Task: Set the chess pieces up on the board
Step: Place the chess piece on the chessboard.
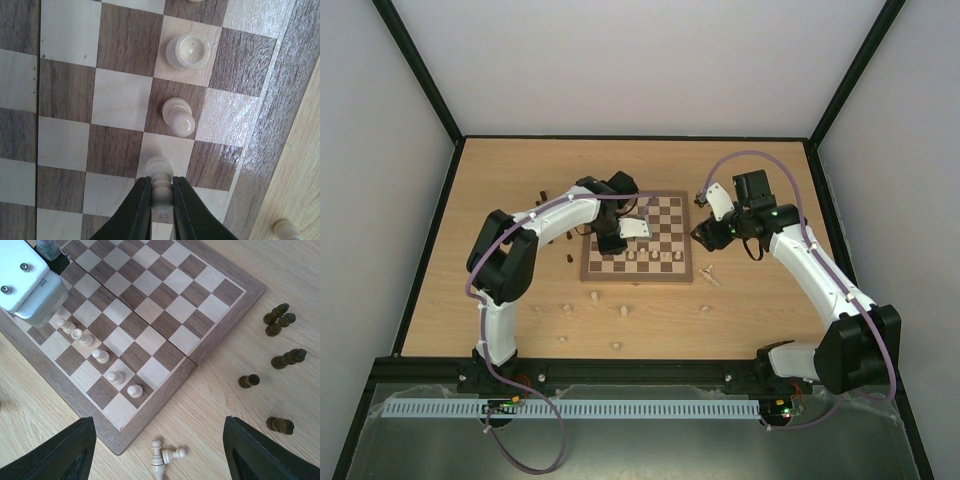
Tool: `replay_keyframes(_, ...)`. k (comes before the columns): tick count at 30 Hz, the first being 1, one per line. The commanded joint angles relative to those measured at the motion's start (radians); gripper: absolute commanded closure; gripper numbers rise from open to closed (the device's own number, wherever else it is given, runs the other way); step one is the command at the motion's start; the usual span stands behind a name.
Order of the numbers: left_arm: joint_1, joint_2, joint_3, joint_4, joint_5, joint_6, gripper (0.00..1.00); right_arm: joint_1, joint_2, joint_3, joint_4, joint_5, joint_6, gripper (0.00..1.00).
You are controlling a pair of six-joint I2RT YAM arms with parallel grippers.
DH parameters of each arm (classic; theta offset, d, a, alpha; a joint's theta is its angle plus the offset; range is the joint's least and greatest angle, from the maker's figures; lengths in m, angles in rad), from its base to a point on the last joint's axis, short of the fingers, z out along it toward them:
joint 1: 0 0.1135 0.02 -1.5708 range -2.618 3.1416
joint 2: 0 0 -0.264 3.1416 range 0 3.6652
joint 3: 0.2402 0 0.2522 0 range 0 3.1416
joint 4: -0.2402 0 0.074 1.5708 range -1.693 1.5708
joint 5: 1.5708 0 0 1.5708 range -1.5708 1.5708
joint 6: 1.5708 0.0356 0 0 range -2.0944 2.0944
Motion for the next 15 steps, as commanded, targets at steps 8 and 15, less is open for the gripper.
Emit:
replay_keyframes(8,0.006,0.023,0.016,-0.018,0.015,0.007,0.88,-0.004,-0.005,-0.016,-0.020,-0.016,-0.015,0.29)
replay_keyframes(15,0.006,0.023,0.011,-0.018,0.015,0.005,0.81,-0.005,-0.007,-0.016,-0.020,-0.016,-0.016,0.29)
